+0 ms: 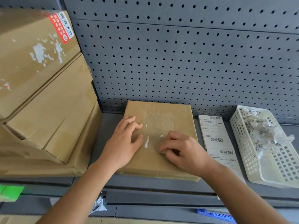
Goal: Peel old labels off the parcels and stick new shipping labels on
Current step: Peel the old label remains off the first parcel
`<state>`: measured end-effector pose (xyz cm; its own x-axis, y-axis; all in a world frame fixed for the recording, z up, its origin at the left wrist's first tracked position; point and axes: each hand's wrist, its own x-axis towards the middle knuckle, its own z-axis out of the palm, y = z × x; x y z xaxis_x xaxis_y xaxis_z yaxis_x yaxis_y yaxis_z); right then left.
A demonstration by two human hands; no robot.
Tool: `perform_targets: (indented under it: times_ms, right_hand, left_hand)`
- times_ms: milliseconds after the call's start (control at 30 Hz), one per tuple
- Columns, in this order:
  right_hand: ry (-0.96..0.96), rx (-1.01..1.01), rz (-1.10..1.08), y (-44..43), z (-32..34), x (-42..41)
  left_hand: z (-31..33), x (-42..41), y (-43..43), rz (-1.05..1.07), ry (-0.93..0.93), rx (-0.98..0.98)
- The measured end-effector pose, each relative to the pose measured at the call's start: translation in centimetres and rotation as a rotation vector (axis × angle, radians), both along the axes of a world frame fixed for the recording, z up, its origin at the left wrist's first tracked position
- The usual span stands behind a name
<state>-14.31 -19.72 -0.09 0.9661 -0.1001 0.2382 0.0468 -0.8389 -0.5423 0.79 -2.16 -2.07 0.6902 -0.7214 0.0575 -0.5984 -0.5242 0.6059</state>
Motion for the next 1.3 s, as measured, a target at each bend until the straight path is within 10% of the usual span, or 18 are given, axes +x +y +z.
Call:
perform_targets:
  times_ms: [1300]
  right_hand:
    - [0.486, -0.128, -0.443, 4.9, 4.0, 1.8]
  left_hand:
    - [0.5, -0.2, -0.1, 0.01, 0.001, 0.04]
